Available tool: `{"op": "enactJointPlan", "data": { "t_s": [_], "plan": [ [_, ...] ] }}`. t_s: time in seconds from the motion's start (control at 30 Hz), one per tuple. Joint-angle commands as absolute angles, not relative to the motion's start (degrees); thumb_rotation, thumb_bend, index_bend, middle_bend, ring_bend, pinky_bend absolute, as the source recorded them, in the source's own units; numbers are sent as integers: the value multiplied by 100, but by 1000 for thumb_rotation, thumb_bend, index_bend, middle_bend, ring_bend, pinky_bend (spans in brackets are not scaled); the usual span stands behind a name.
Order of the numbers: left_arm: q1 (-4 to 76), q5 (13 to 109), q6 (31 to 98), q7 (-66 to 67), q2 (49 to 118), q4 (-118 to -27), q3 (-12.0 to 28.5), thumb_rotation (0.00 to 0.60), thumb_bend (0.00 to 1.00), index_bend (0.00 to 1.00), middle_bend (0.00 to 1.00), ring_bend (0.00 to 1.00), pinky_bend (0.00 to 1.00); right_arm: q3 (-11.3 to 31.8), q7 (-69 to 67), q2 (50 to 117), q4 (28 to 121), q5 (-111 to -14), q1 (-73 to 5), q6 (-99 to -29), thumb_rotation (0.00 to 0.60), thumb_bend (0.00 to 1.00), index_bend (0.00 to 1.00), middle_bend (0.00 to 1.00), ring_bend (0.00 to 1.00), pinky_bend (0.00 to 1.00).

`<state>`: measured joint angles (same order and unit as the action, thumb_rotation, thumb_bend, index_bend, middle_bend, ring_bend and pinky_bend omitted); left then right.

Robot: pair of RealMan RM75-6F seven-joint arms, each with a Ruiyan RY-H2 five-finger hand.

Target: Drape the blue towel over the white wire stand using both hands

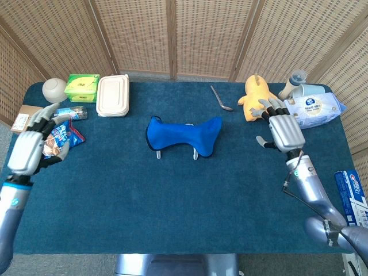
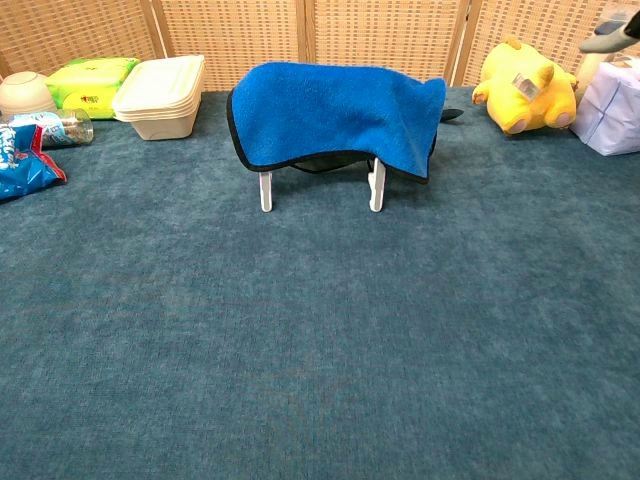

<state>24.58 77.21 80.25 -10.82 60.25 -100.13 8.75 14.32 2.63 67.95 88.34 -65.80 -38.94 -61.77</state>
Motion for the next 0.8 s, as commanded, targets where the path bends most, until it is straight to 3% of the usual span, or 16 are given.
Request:
{"op": "enactJointPlan", "data": {
  "t_s": [0.03, 0.2, 0.3, 0.8],
  "plan": [
    [2068, 7763, 8362, -1034, 5785, -10326, 699, 600, 568, 227, 71, 0, 0, 1371, 244, 6631, 9226, -6736, -3614, -6513, 600, 291, 292, 118, 0, 0],
    [1624, 7846, 8669, -926, 5571, -10578, 440, 600, 568, 241, 78, 0, 0, 1279, 296, 6570, 9559, -6876, -3330, -6900, 600, 323, 291, 119, 0, 0],
    [1128, 8053, 8948, -500, 5435, -10797, -12, 600, 568, 245, 85, 0, 0, 1137, 398, 6532, 9894, -7041, -2987, -7365, 600, 323, 290, 119, 0, 0],
    [397, 8464, 9309, 381, 5675, -11003, -454, 600, 568, 259, 100, 0, 0, 801, 965, 6367, 10528, -7009, -2267, -7913, 600, 325, 267, 123, 0, 0]
  ]
}}
